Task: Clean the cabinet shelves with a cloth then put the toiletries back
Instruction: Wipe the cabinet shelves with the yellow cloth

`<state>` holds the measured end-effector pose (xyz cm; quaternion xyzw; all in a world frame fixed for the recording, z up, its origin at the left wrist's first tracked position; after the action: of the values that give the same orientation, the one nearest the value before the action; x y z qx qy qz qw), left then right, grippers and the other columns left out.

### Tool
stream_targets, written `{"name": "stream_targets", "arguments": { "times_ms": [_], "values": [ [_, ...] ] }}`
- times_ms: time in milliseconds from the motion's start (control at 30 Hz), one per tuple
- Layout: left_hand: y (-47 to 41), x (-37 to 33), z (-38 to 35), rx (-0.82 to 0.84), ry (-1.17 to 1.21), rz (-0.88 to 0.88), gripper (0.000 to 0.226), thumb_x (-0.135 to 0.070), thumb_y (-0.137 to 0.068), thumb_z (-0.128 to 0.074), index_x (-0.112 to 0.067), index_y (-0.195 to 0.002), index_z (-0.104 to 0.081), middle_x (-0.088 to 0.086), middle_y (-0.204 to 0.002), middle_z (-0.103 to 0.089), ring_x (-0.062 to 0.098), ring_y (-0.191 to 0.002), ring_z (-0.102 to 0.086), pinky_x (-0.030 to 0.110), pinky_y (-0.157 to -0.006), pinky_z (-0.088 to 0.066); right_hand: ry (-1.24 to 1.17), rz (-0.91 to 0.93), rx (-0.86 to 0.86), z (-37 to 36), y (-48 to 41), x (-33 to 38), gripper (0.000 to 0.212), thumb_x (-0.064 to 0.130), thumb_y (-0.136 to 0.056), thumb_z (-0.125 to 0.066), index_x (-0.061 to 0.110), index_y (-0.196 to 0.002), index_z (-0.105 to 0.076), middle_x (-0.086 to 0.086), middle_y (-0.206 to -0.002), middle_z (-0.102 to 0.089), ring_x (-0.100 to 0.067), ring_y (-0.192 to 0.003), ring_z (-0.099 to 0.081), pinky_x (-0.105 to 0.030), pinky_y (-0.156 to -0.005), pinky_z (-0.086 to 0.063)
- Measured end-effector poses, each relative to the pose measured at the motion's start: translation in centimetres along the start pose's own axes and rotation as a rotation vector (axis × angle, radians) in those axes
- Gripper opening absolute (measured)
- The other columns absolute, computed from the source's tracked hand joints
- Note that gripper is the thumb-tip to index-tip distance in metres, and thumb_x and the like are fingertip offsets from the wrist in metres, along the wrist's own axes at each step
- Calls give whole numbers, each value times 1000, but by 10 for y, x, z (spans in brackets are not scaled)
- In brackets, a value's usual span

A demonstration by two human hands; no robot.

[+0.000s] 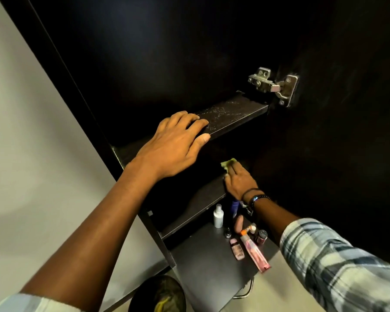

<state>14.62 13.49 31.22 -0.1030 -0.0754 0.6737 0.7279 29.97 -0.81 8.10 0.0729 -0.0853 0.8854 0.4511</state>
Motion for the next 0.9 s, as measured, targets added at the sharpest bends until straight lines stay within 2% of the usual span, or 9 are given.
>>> {"name": "stream_targets", "arguments": {
  "times_ms": [100, 200, 267, 333, 500, 600, 667, 800, 900],
  "values": [
    [-1, 1, -1, -9, 17, -1, 49, -47, -98, -22, -25, -141, -34, -3, -145, -35, 18, -139, -21, 42, -112, -20, -91, -34, -87, -6, 27, 50, 56, 31, -91, -30, -6, -128, -51, -25, -133, -51, -40, -130, -43, -46, -110, -34],
    [-2, 2, 0, -17, 26, 3, 50, -47, -98, -22, -24, -141, -35, -2, -145, -35, 17, -139, -21, 42, -113, -20, -157, 327, -148, -28, 84, 127, 48, 27, -85, -40, 0, -119, -60, -18, -124, -62, -33, -120, -55, -45, -105, -41],
    [-1, 2, 0, -27, 22, 1, 51, -47, -98, -23, -23, -141, -35, 0, -146, -34, 18, -140, -20, 42, -113, -19, -151, 518, -25, -41, 120, 166, 50, 31, -90, -36, 7, -132, -52, -11, -137, -54, -24, -132, -46, -44, -113, -31],
    [0, 2, 1, -33, 23, 0, 51, -47, -98, -23, -22, -141, -35, 1, -146, -33, 18, -140, -19, 43, -114, -19, -102, 566, 17, -48, 125, 171, 52, 35, -93, -32, 13, -137, -47, -6, -144, -48, -19, -137, -39, -42, -118, -24],
    [0, 1, 0, -28, 13, 10, 52, -48, -98, -22, -23, -142, -34, 1, -147, -32, 19, -141, -17, 42, -114, -17, -2, 264, -60, -25, 59, 82, 59, 36, -91, -24, 6, -134, -51, -14, -139, -52, -28, -134, -43, -37, -117, -21],
    [0, 2, -1, -38, 18, 10, 51, -47, -98, -22, -23, -141, -35, 1, -147, -32, 19, -141, -18, 42, -114, -17, 46, 69, 3, -9, 13, 12, 66, 37, -91, -12, 4, -141, -39, -18, -148, -38, -29, -142, -29, -38, -117, -18],
    [-1, 2, -1, -50, 23, 20, 51, -47, -98, -23, -22, -141, -34, 1, -146, -33, 18, -141, -19, 41, -114, -18, 4, 6, 27, -2, -8, -8, 56, 34, -97, -21, 6, -142, -38, -17, -149, -36, -26, -143, -26, -34, -118, -15],
    [-2, 3, -1, -53, 17, 27, 51, -47, -98, -23, -21, -141, -33, 0, -145, -33, 18, -140, -19, 40, -114, -18, -117, -35, -26, 0, -8, 23, 48, 33, -95, -30, 5, -131, -49, -17, -138, -49, -29, -135, -35, -36, -117, -21],
    [-2, 3, -2, -44, 22, 33, 52, -48, -98, -23, -22, -141, -33, -1, -146, -32, 17, -141, -18, 40, -114, -17, -218, 110, -70, -4, 27, 78, 50, 29, -88, -29, 2, -115, -61, -18, -121, -60, -34, -122, -50, -40, -111, -34]
  ]
}}
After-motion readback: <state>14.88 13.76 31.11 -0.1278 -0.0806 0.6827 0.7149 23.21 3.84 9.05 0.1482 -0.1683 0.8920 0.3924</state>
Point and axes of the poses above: each hand's wrist, its own y-axis away from the middle knuckle, its own z-axis out of the back of the hand, x = y × z, the point moved 2 cm from there along -y, towards the middle knuckle
